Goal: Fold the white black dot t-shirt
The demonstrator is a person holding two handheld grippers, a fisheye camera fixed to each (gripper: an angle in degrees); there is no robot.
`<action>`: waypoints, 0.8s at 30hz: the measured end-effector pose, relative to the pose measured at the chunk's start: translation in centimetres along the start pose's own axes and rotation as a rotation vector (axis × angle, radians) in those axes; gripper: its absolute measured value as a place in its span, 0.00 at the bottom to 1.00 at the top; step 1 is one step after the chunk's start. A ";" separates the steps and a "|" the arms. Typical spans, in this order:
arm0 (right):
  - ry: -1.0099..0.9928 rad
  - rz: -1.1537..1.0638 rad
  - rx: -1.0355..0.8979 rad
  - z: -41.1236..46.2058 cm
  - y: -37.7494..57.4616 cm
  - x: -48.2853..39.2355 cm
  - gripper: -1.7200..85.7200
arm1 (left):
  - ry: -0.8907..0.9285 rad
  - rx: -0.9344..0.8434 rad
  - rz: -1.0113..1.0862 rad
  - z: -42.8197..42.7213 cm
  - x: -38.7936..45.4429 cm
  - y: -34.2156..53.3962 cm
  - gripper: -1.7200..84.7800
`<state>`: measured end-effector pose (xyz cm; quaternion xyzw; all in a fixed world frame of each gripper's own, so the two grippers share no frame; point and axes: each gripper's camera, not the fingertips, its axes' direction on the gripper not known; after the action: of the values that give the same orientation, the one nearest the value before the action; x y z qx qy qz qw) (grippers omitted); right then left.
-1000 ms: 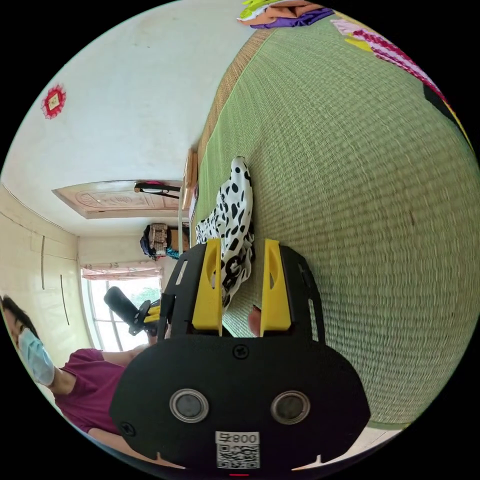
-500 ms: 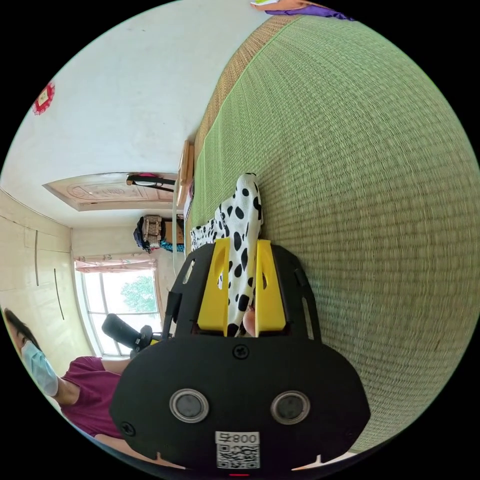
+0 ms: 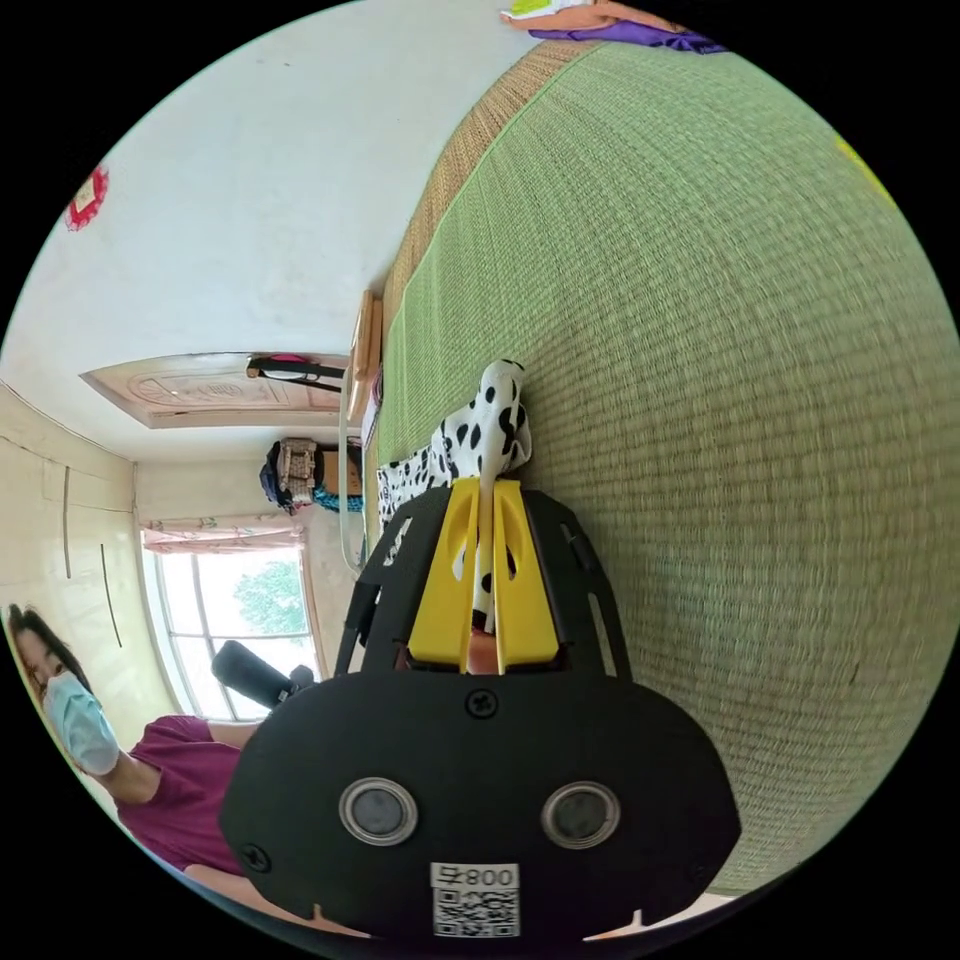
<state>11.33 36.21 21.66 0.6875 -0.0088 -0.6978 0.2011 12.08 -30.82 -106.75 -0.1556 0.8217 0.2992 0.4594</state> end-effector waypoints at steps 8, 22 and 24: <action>0.023 -0.007 0.067 -0.6 1.2 -4.4 0.04 | 0.069 0.103 -0.022 -4.9 -3.5 5.3 0.03; 0.135 -0.299 0.024 10.1 0.5 -26.5 0.04 | 0.054 0.424 -0.263 -21.6 -15.5 24.9 0.03; 0.156 -0.329 -0.007 12.8 0.3 -28.9 0.04 | 0.046 0.470 -0.354 -23.8 -18.6 29.3 0.03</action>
<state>-1.67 40.99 50.11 0.7308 0.1216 -0.6660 0.0868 -9.37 -23.64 -71.25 -0.1925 0.8389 0.0124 0.5090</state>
